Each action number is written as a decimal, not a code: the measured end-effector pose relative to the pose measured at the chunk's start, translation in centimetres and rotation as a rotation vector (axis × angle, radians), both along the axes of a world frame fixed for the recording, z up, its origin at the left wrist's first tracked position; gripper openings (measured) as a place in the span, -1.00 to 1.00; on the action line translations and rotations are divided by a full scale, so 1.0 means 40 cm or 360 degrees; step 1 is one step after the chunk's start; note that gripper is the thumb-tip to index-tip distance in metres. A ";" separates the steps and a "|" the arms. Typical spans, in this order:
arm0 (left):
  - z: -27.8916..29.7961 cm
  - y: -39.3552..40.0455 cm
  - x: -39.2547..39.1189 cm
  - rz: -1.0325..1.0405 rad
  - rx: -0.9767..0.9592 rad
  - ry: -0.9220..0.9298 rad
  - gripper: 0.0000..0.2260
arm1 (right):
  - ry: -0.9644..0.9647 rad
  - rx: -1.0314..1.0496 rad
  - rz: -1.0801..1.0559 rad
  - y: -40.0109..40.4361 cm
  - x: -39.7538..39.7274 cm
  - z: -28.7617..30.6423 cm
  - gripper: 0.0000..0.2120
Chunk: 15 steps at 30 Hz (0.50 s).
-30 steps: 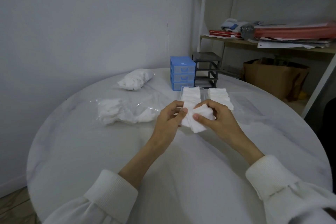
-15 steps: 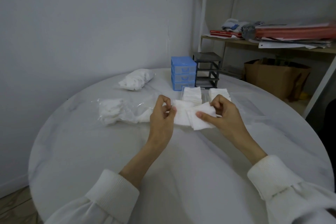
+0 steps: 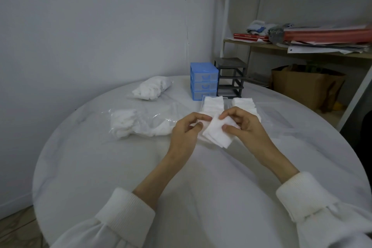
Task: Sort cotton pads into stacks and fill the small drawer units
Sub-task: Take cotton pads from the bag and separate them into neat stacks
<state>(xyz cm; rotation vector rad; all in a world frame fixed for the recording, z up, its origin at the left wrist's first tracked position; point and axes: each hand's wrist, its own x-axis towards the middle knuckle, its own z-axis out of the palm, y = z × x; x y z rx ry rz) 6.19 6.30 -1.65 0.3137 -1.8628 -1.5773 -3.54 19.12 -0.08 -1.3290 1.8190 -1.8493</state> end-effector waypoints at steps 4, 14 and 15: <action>0.014 0.014 0.004 -0.0131 0.0123 -0.0007 -0.74 | 0.0117 0.0058 -0.0094 0.000 -0.007 -0.011 -0.74; 0.008 0.007 0.001 -0.0010 0.0100 0.0166 -0.87 | 0.0023 0.0003 -0.0386 0.003 -0.016 -0.006 -0.74; 0.008 0.007 0.002 0.0011 0.0102 0.0168 -0.86 | 0.0009 -0.0006 -0.0386 0.003 -0.016 -0.006 -0.76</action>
